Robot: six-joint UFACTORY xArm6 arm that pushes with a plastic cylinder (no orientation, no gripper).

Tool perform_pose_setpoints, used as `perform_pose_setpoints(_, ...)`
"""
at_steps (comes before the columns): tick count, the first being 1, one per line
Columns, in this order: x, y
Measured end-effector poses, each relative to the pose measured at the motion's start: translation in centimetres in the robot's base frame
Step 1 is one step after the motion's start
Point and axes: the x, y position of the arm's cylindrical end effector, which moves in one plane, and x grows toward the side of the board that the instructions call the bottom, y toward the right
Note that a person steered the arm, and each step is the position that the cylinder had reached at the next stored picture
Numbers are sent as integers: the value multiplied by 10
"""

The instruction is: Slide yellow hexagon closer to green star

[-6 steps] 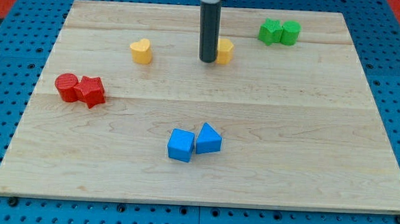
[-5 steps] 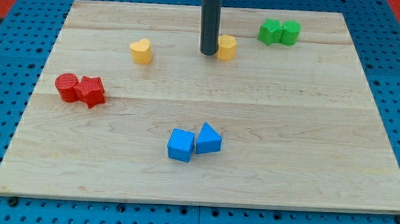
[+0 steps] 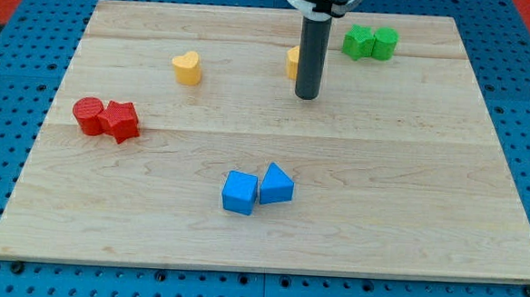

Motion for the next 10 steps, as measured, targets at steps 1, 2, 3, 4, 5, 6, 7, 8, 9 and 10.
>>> perform_pose_setpoints(1,-41,0)
perform_pose_setpoints(2,-64,0)
perform_pose_setpoints(3,-64,0)
perform_pose_setpoints(4,-49,-31)
perform_pose_setpoints(5,-35,-82)
perform_pose_setpoints(6,-54,-83)
perform_pose_setpoints(7,-64,-83)
perform_pose_setpoints(8,-78,-77)
perform_pose_setpoints(9,-100,-39)
perform_pose_setpoints(10,-100,-39)
